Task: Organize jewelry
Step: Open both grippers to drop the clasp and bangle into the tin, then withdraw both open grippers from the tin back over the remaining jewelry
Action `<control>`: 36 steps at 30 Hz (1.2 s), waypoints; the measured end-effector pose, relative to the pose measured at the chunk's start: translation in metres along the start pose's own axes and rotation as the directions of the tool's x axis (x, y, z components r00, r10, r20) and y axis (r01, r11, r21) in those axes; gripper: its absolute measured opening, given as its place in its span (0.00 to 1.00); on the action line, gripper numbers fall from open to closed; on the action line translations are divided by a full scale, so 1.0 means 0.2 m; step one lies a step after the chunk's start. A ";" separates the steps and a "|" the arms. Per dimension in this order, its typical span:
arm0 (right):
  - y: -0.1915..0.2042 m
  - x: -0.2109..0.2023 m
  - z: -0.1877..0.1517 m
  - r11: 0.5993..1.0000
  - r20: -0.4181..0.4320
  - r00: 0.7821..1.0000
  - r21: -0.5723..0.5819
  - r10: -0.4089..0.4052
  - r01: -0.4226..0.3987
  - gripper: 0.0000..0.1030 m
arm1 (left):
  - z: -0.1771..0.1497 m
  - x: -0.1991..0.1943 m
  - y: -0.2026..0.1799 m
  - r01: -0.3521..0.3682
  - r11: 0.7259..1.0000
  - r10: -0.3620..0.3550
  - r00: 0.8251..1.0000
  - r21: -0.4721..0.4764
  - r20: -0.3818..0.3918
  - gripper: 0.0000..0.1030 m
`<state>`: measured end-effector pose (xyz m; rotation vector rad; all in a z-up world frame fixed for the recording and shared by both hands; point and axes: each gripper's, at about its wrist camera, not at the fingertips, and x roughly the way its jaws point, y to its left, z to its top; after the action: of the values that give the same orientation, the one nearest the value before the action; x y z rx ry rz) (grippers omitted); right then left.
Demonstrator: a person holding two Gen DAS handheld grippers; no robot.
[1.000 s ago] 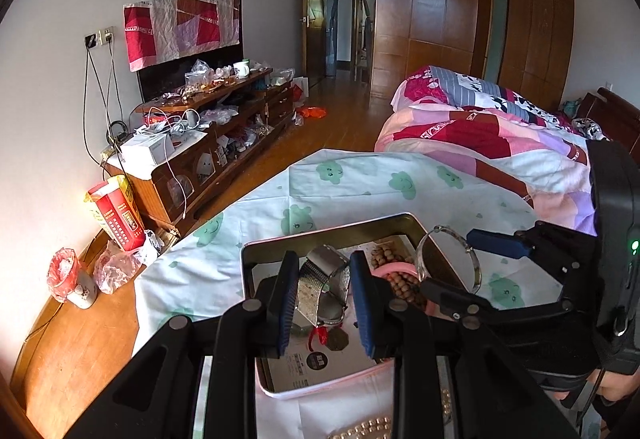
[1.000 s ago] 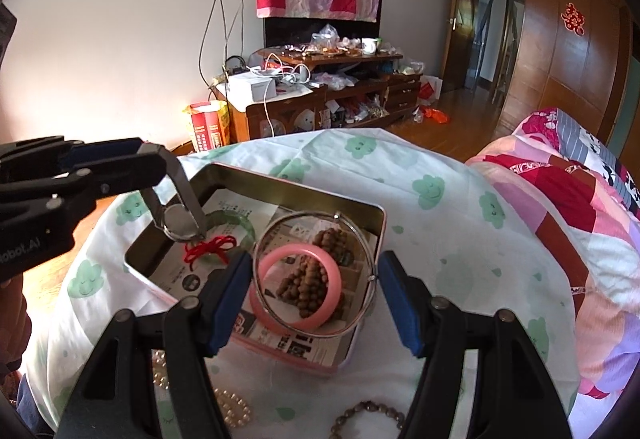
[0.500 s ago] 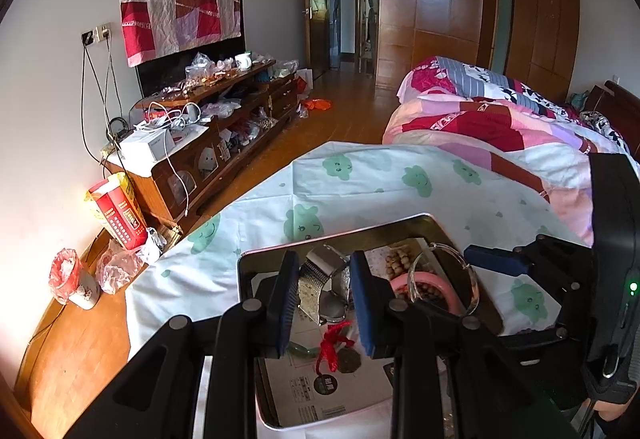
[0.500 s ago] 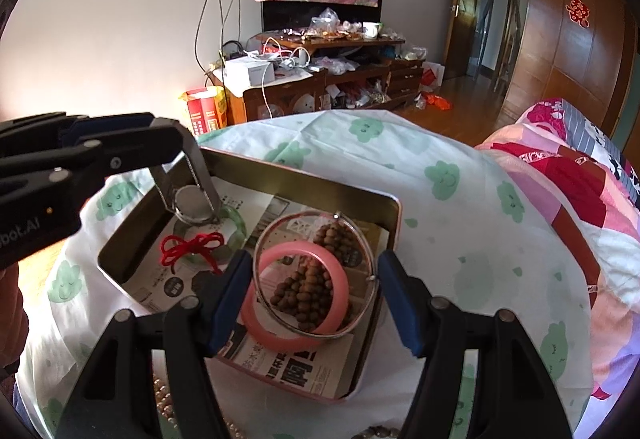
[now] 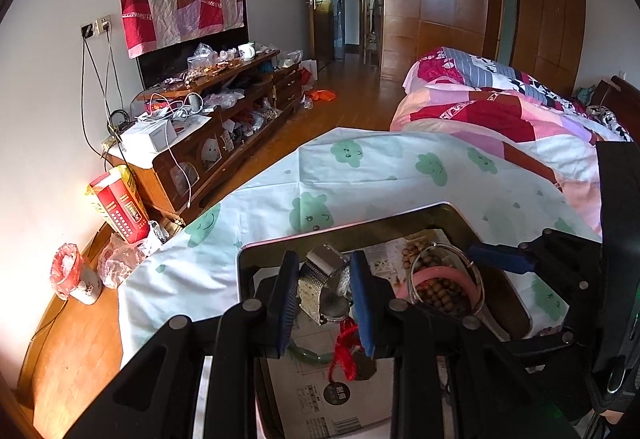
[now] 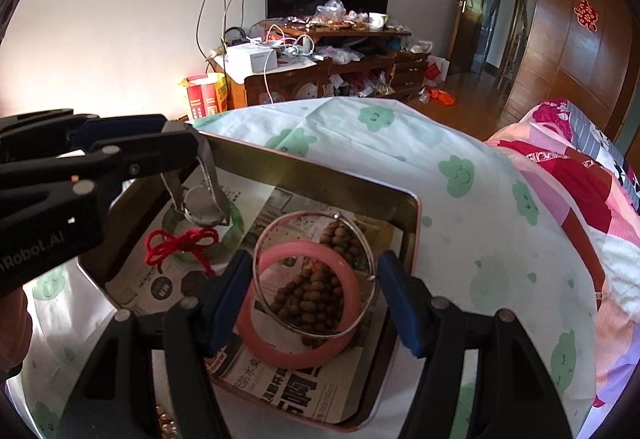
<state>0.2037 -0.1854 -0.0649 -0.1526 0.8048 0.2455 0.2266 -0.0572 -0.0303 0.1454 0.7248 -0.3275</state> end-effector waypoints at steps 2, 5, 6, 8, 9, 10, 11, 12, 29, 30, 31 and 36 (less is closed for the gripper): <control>0.01 0.01 0.00 1.000 -0.004 1.000 -0.005 -0.003 0.003 0.66 | -0.01 0.01 0.01 0.009 1.000 -0.009 1.000 -0.006 -0.005 0.26; 0.01 0.02 0.00 1.000 -0.012 1.000 -0.004 0.003 -0.003 0.66 | -0.02 0.00 0.00 0.001 1.000 -0.001 1.000 -0.003 -0.008 0.27; 0.01 0.02 0.00 1.000 -0.014 1.000 -0.002 0.007 -0.007 0.66 | -0.02 0.00 0.01 0.004 1.000 -0.004 1.000 -0.006 -0.010 0.28; 0.01 0.02 0.00 1.000 -0.016 1.000 0.001 0.019 -0.019 0.66 | -0.03 0.00 0.02 0.001 1.000 -0.001 1.000 -0.021 -0.013 0.47; 0.01 0.02 0.00 1.000 -0.017 1.000 0.001 0.022 -0.022 0.66 | -0.04 -0.01 0.02 -0.016 1.000 0.016 1.000 -0.025 -0.004 0.63; 0.01 0.02 -0.01 1.000 -0.016 1.000 0.000 0.025 -0.025 0.67 | -0.04 -0.04 0.03 -0.036 0.999 0.036 0.999 -0.027 0.015 0.73; 0.02 0.00 -0.01 1.000 -0.011 1.000 0.001 0.028 -0.028 0.68 | -0.05 -0.06 0.03 -0.048 0.998 0.049 0.998 -0.026 0.030 0.74; 0.02 -0.01 -0.01 1.000 -0.007 1.000 0.003 0.026 -0.026 0.72 | -0.05 -0.08 0.04 -0.051 0.998 0.052 0.998 -0.028 0.039 0.75; -0.15 -0.39 -0.32 0.992 0.015 0.999 0.122 -0.048 0.046 0.73 | -0.42 -0.39 -0.01 -0.060 0.993 0.063 0.998 -0.102 0.023 0.76; -0.16 -0.41 -0.34 0.990 0.016 0.998 0.128 -0.057 0.054 0.73 | -0.45 -0.40 -0.02 -0.069 0.993 0.070 0.997 -0.100 0.015 0.76; -0.17 -0.43 -0.37 0.989 0.016 0.997 0.134 -0.069 0.067 0.73 | -0.47 -0.41 -0.04 -0.068 0.993 0.069 0.998 -0.097 0.005 0.76; -0.22 -0.48 -0.52 0.979 -0.001 0.994 0.174 -0.108 0.106 0.73 | -0.56 -0.38 -0.10 -0.072 0.994 0.069 0.997 -0.078 -0.041 0.76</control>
<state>0.0798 -0.2673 -0.0643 -0.0301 0.8036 0.0735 0.0966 -0.0313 -0.0624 0.1020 0.7671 -0.2284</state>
